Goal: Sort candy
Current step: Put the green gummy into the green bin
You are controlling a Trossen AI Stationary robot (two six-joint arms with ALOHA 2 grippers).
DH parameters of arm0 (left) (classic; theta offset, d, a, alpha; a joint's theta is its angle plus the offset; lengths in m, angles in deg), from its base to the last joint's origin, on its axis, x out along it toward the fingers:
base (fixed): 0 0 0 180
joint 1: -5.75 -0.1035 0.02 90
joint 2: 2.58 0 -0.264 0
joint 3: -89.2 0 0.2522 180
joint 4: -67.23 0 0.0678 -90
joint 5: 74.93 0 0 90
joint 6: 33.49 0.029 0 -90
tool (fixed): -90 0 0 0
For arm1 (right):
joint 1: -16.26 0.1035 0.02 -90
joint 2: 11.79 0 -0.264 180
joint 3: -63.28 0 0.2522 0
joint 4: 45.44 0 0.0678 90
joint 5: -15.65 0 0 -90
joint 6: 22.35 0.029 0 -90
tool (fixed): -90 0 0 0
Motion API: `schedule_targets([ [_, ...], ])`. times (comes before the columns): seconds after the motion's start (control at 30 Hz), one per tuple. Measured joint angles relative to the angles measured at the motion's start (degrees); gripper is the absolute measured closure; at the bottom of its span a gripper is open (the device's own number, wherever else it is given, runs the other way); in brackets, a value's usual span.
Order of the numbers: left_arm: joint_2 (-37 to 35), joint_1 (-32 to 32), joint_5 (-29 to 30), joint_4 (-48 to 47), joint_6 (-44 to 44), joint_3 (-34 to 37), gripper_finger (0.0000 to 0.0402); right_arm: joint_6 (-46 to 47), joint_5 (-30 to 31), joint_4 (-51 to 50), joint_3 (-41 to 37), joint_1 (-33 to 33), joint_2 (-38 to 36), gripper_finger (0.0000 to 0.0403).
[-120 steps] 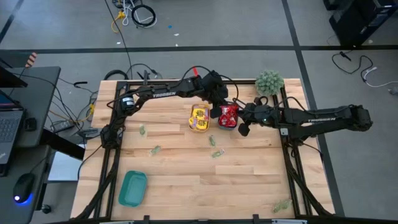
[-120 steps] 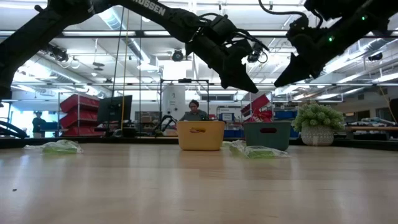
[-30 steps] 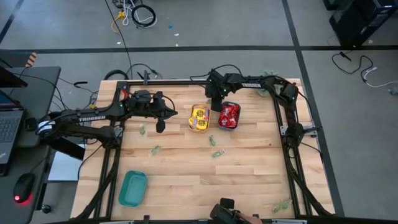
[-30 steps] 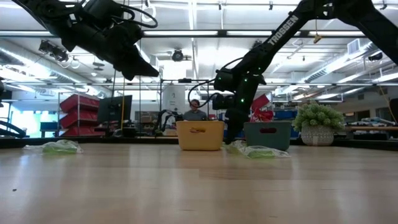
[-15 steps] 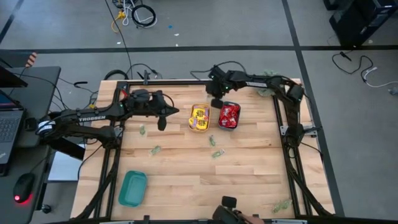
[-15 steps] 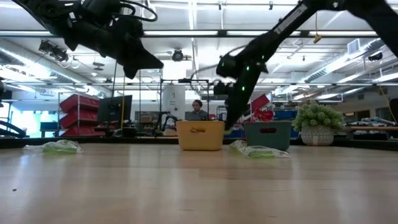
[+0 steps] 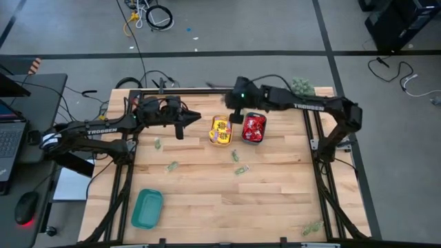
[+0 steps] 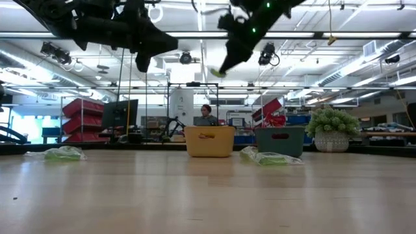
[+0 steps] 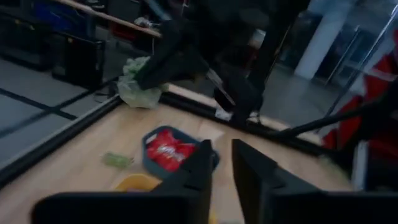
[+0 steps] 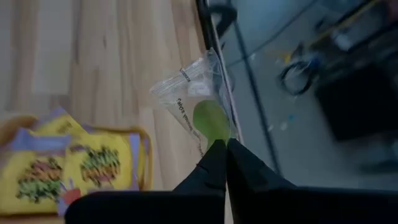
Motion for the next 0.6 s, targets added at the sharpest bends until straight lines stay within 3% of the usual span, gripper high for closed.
schedule_targets([
  [0.33,5.7,0.0,0.0,9.7,-12.2,0.0,0.0198,-3.9,11.4,5.0,0.0,9.5,-0.9,0.0403],
  [0.6,11.7,0.0,0.6,12.4,-14.3,-3.1,0.0159,-4.1,11.7,6.2,0.0,10.2,-0.9,0.0403],
])
